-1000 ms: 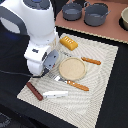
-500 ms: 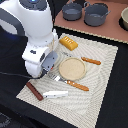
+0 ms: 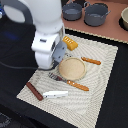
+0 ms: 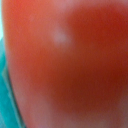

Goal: Interact with the objects in diverse but meaningful ways.

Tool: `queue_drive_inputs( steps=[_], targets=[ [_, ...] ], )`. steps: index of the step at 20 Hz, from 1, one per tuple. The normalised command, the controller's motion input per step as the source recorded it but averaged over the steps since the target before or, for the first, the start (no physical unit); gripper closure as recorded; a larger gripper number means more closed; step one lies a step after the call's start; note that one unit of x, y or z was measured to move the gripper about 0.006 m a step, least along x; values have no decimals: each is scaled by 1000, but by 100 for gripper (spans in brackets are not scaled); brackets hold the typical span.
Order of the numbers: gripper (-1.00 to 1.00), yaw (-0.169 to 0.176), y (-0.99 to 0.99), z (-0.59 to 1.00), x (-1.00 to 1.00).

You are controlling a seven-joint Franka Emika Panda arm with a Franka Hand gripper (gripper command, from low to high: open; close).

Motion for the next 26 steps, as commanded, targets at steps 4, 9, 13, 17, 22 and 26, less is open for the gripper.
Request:
queue_drive_inputs(
  steps=[4,9,13,17,22,26],
  targets=[
    [100,61,443,382,968],
    [100,30,395,58,1000],
    [100,26,424,0,1000],
    [100,25,459,-24,927],
    [100,44,574,-83,725],
    [100,27,315,-181,196]
  ],
)
